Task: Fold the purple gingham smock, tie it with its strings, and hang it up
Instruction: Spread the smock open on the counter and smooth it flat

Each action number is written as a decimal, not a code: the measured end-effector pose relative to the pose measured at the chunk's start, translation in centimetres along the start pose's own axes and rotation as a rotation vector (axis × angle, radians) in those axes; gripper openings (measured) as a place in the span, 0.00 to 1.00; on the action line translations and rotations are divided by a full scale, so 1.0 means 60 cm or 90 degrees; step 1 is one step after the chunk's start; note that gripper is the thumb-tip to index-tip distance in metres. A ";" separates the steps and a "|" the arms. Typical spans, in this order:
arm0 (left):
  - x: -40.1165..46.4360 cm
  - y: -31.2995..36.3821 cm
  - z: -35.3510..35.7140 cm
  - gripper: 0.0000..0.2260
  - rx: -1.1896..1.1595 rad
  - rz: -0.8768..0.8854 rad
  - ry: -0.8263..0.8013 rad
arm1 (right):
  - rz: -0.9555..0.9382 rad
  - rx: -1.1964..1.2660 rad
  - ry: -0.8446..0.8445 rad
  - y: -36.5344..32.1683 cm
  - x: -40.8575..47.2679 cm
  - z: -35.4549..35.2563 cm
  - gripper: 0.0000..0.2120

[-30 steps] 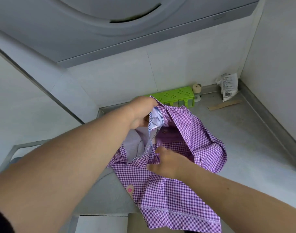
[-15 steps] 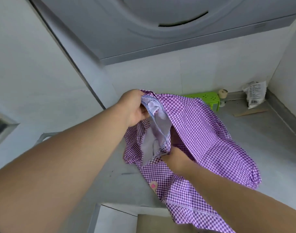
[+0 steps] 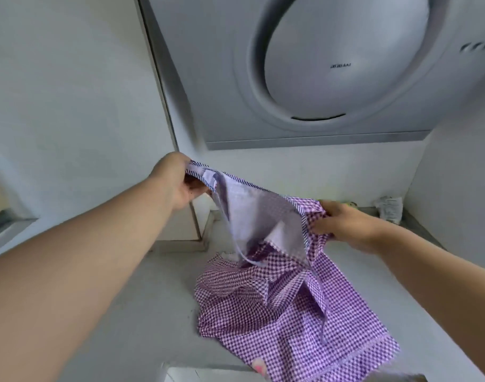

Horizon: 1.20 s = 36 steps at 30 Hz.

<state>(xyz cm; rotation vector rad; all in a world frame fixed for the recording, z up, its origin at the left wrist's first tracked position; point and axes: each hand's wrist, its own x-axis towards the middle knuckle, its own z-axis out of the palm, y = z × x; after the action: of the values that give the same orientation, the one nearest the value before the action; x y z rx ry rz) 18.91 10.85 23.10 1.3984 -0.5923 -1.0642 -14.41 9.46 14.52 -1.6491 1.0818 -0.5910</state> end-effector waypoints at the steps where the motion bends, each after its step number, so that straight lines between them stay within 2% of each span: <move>1: -0.010 0.013 -0.009 0.09 -0.016 0.013 0.006 | -0.008 -0.025 0.012 -0.018 -0.010 -0.003 0.18; 4: -0.044 0.048 -0.032 0.06 -0.026 0.036 0.021 | -0.033 -0.060 0.093 -0.045 -0.024 -0.015 0.11; 7: -0.064 0.077 -0.049 0.06 0.044 0.128 0.036 | -0.059 0.003 0.203 -0.080 -0.052 -0.016 0.04; 9: -0.080 0.093 -0.065 0.08 0.083 0.178 0.009 | -0.068 -0.011 0.295 -0.108 -0.070 -0.015 0.05; 11: -0.093 0.107 -0.076 0.10 0.092 0.180 -0.063 | -0.055 -0.090 0.352 -0.137 -0.089 -0.017 0.09; 13: -0.109 0.121 -0.079 0.11 0.130 0.209 -0.088 | -0.047 -0.119 0.343 -0.162 -0.107 -0.014 0.13; 15: -0.115 0.119 -0.088 0.14 0.189 0.268 -0.136 | -0.032 -0.068 0.306 -0.181 -0.122 0.000 0.18; 19: -0.140 0.097 -0.073 0.14 0.359 0.210 -0.294 | 0.046 -0.017 0.279 -0.207 -0.131 0.036 0.21; 21: -0.147 0.078 -0.065 0.24 0.503 0.263 -0.328 | 0.096 0.077 0.234 -0.213 -0.132 0.051 0.17; 23: -0.169 0.062 -0.047 0.34 0.589 0.264 -0.371 | 0.130 0.140 0.175 -0.217 -0.127 0.065 0.11; 26: -0.198 0.037 -0.018 0.40 0.706 0.260 -0.465 | 0.055 0.000 0.114 -0.211 -0.120 0.076 0.08; 28: -0.209 0.017 0.002 0.47 0.766 0.277 -0.459 | -0.014 -0.187 0.105 -0.212 -0.120 0.083 0.06; 30: -0.214 -0.001 0.022 0.50 0.782 0.279 -0.438 | -0.071 -0.305 0.121 -0.215 -0.125 0.088 0.04; 32: -0.223 -0.015 0.045 0.42 0.781 0.263 -0.456 | -0.123 -0.349 0.168 -0.217 -0.128 0.090 0.03; 35: -0.239 -0.032 0.084 0.12 0.803 0.292 -0.443 | -0.181 -0.372 0.207 -0.202 -0.132 0.080 0.03; 36: -0.241 -0.035 0.094 0.06 0.811 0.311 -0.421 | -0.189 -0.371 0.205 -0.194 -0.133 0.075 0.04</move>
<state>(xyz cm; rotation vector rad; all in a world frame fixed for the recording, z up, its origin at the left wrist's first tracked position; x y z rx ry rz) 7.09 20.81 25.43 1.7323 -2.2438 -0.6855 -10.31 19.32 24.80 -2.3034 1.3349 -0.8031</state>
